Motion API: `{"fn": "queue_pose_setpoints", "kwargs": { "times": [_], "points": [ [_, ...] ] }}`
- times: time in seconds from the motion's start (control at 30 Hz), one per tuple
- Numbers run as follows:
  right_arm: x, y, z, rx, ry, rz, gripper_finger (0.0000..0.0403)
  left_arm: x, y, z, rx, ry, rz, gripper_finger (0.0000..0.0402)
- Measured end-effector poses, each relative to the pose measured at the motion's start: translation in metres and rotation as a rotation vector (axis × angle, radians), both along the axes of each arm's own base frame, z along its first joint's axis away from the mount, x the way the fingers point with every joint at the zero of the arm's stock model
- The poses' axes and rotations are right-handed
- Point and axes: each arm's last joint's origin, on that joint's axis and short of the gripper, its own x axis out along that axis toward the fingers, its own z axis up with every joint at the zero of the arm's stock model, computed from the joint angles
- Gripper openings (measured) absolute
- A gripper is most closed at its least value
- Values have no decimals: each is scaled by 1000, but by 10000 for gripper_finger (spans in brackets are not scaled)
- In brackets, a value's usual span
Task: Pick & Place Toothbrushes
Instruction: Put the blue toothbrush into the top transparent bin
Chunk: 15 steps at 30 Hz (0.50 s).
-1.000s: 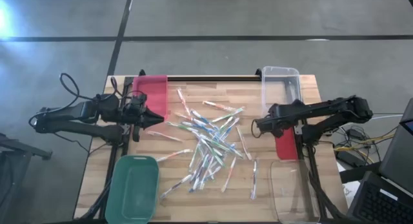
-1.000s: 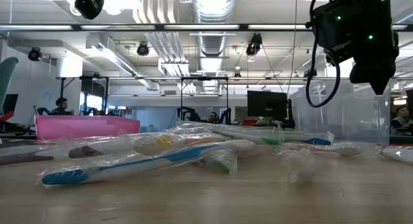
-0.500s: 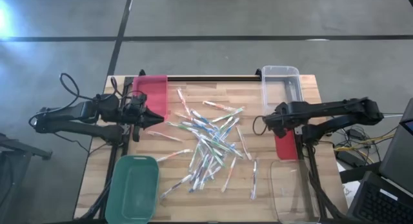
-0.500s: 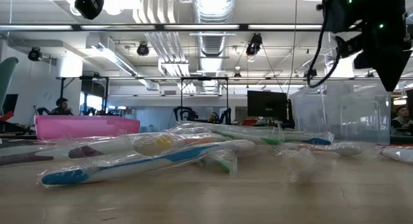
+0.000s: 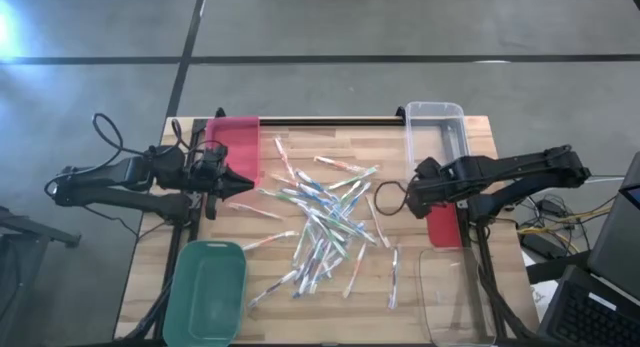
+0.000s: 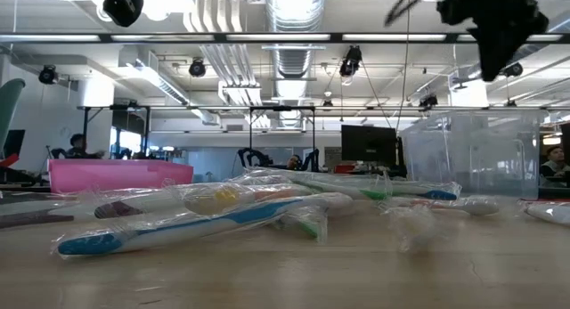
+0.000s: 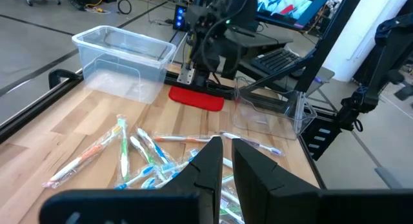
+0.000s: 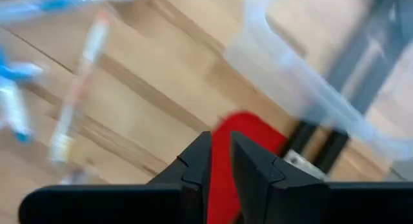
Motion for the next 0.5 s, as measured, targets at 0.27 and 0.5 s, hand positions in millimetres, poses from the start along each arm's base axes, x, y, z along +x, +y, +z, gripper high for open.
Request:
{"fn": "queue_pose_setpoints", "kwargs": {
  "times": [0.27,0.5],
  "points": [
    [38,4,36,-110,-149,133,68,0,0,0,0,0,0,39],
    [79,3,56,-360,-186,271,86,0,0,0,0,0,0,39]
  ]
}}
